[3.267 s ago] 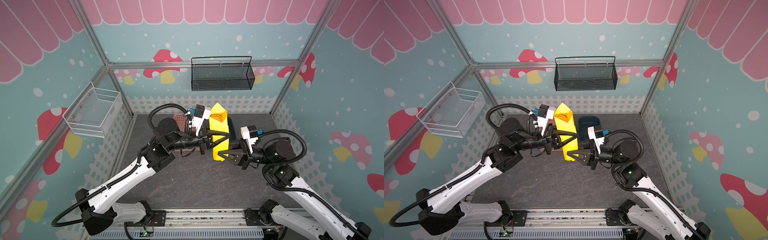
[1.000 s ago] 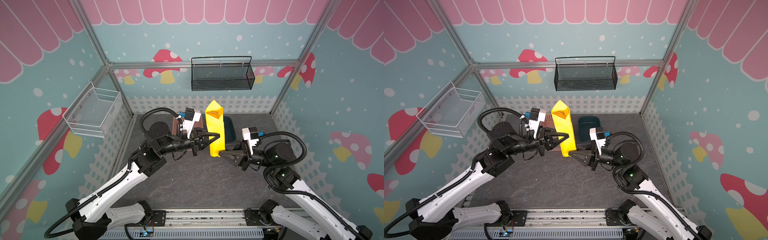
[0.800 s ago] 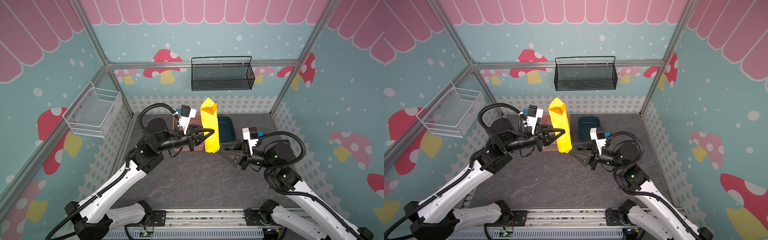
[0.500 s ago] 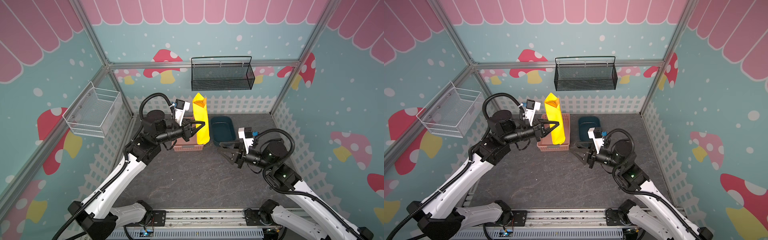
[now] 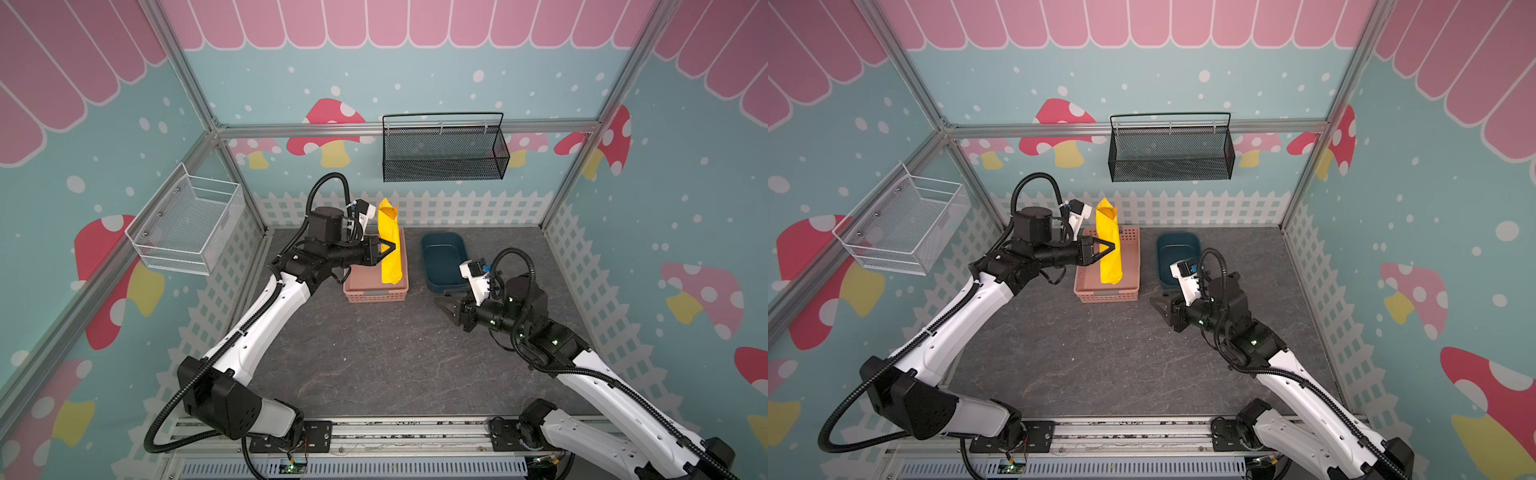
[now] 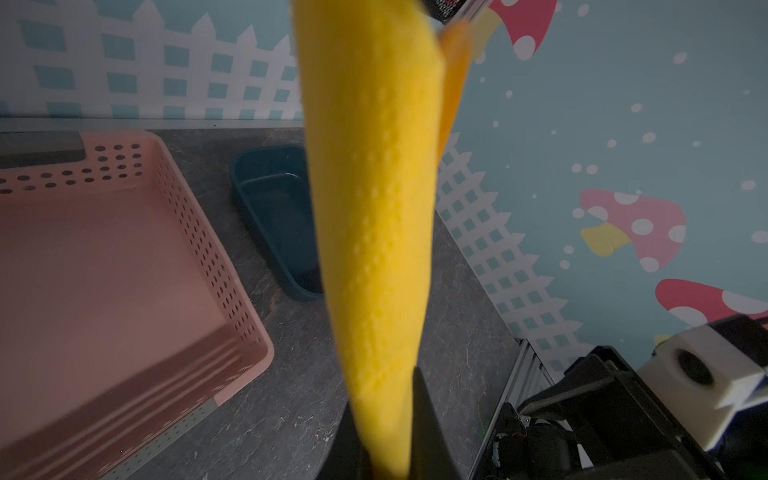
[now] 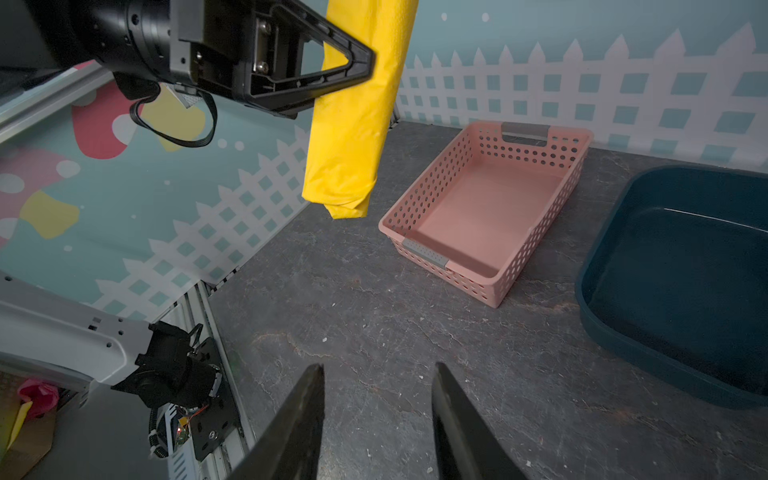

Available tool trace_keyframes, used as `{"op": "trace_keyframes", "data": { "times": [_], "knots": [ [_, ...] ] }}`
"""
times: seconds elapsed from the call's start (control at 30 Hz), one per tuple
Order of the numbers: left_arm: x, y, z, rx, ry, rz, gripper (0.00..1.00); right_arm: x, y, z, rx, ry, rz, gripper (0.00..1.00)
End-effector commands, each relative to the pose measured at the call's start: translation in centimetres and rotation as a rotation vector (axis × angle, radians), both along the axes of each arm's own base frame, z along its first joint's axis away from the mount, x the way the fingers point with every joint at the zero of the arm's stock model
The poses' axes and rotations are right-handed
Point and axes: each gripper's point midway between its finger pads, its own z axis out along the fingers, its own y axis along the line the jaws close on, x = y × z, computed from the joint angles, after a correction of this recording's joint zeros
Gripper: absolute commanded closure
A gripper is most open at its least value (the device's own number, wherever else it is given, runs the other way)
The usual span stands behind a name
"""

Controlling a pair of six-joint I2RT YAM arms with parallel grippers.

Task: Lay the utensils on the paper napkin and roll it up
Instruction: 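Lower the yellow napkin roll into the pink basket with the left gripper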

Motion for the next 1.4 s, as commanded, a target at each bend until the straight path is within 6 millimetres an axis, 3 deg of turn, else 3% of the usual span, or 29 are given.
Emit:
{"op": "trace_keyframes", "data": {
  "times": [0.0, 0.23, 0.73, 1.37],
  "knots": [
    [1.3, 0.7, -1.3, 0.016, 0.055, 0.007, 0.96, 0.2, -0.5, -1.5, -0.043, 0.011, -0.013, 0.56],
    [5.5, 1.1, -6.1, 0.042, 0.211, 0.015, 0.98, 0.1, -0.7, -2.7, -0.056, 0.033, -0.016, 0.55],
    [11.5, 0.5, -17.0, 0.048, 0.512, 0.027, 1.0, -0.1, -0.6, -3.7, -0.057, 0.062, 0.004, 0.54],
    [16.4, 0.0, -25.0, 0.049, 0.64, 0.059, 1.0, -0.5, 0.7, -2.7, -0.017, 0.044, 0.081, 0.53]
  ]
}}
